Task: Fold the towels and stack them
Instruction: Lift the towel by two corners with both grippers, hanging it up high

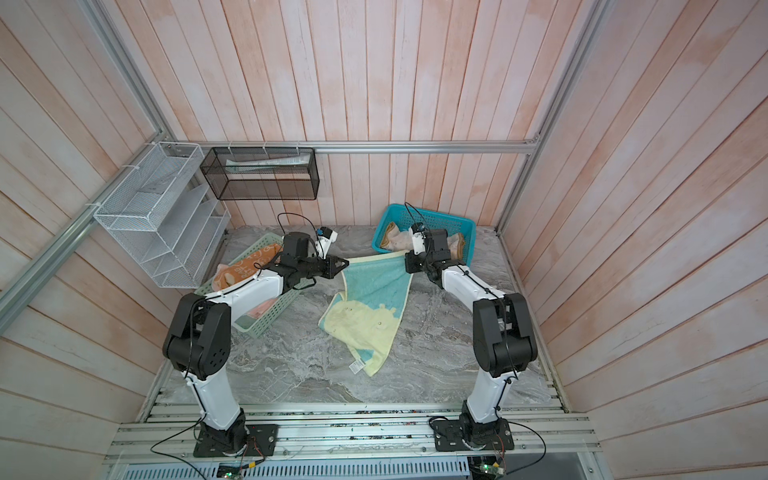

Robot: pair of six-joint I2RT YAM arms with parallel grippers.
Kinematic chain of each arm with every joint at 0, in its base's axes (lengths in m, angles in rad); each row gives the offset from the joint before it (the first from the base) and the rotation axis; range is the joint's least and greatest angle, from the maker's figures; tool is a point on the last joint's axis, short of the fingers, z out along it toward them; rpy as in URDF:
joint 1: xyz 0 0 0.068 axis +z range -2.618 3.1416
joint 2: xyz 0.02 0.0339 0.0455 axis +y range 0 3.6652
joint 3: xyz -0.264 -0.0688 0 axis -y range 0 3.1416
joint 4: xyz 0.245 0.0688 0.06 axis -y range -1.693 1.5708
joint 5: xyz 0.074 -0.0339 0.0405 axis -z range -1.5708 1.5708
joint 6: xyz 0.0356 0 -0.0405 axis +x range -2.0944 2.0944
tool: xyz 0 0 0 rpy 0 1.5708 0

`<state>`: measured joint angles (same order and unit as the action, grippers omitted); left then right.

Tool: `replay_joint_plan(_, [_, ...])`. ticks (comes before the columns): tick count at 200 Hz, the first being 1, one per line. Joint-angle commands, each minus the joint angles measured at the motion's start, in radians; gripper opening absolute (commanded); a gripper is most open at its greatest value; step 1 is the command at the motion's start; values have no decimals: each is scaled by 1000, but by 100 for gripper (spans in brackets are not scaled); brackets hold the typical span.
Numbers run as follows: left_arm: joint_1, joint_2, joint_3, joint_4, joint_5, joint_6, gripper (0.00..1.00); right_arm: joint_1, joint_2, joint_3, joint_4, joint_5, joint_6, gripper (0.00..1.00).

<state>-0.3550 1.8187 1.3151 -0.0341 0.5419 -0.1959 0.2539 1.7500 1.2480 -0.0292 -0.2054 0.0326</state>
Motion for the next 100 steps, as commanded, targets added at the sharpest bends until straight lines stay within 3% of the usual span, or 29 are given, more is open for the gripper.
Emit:
replay_joint_plan(1, [24,-176,2,-57,-66,67,0,-4,-161,-57,-2,14,-2,0])
replay_joint_plan(55, [-15,-547,-1,-240,-131,156,0,159,-539,-108,-131,98,-11,0])
replay_joint_plan(100, [-137,-718,182,-507,-240,193,0,326,-731,26,-341,239,9,0])
